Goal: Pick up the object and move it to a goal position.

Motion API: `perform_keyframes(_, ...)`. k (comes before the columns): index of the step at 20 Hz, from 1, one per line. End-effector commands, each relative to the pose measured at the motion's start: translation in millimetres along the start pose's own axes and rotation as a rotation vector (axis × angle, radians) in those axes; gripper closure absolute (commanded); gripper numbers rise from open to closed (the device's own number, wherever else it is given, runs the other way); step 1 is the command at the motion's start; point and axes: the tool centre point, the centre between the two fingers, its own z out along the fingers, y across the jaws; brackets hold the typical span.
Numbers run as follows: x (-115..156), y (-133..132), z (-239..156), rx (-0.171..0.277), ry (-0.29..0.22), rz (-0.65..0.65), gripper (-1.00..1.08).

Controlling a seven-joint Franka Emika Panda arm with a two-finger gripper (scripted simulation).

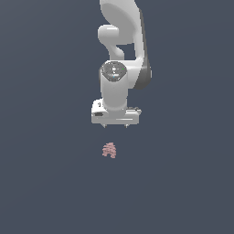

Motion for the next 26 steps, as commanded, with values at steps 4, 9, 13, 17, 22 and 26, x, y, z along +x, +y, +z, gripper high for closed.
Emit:
perform_keyframes(4,1,-3,-2,0.004,0.004,0.001,-0.92)
perform_keyframes(9,7,-16,-11,0.02,0.022,0.012,-0.92)
perform_keyframes(13,7,-19,-13,0.023,0.025,0.02,-0.92)
perform_keyframes(17,7,-17,-12,0.021,0.024,0.007,-0.92)
perform_keyframes(22,10,-16,-10,0.018,0.025,-0.04,-0.92)
perform_keyframes(26,12,-14,-7,0.014,0.025,-0.102,-0.92)
